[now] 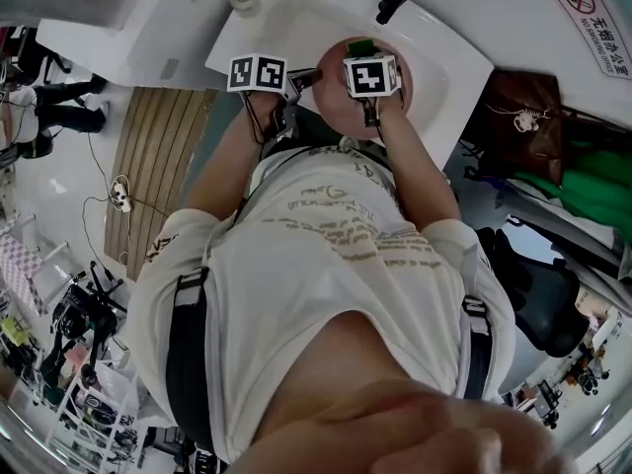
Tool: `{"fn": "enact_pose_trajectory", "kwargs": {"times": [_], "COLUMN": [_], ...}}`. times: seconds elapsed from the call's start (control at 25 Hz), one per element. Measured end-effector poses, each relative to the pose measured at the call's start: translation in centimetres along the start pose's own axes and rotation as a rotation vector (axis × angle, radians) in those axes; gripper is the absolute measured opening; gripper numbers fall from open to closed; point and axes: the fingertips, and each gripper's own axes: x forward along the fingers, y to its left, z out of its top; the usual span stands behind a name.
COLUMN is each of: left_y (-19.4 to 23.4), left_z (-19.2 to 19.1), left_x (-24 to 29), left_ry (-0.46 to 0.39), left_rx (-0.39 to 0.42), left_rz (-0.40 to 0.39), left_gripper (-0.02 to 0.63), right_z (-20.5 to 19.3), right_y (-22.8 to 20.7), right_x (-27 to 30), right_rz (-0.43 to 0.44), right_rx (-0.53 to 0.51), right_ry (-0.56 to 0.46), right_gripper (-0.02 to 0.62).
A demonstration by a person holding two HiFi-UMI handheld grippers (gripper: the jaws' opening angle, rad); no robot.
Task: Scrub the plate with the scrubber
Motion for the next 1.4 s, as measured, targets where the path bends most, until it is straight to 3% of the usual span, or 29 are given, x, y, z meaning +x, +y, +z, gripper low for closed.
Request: {"fn": "enact_pose_trajectory", "kwargs": {"times": [0.2,0.8,1.12,1.4], "left_y": [0.2,3.1,1.9,1.0], "left_z": [0.0,0.8,0.7,0.7], "left_x": [-0.3,-1.6,-1.5,-1.2], "left_ry": [-0.017,-0.139,-0.138,-0.139], "left_rx": [-0.048,-0.175,-0.149,-0.137], "left_rz": [-0.025,0.051,0.014,0.018], "left_gripper": [0.071,0.064,0.066,0.066], "right_z": [-1.8,-6.1,-5.2,-2.3], "right_y": [-2.1,-4.8,-3.0,0.5], "right_x": [0.2,0.0,0.6,0.5], "right_rz": [-0.034,-0.108,0.026,0.102], "right_rx": [0.044,0.13,0.275,0.203], "right_ry": [0.03,0.113,0.089,0.059], "right_gripper": [0.232,0.232,0.232,0.232]}}
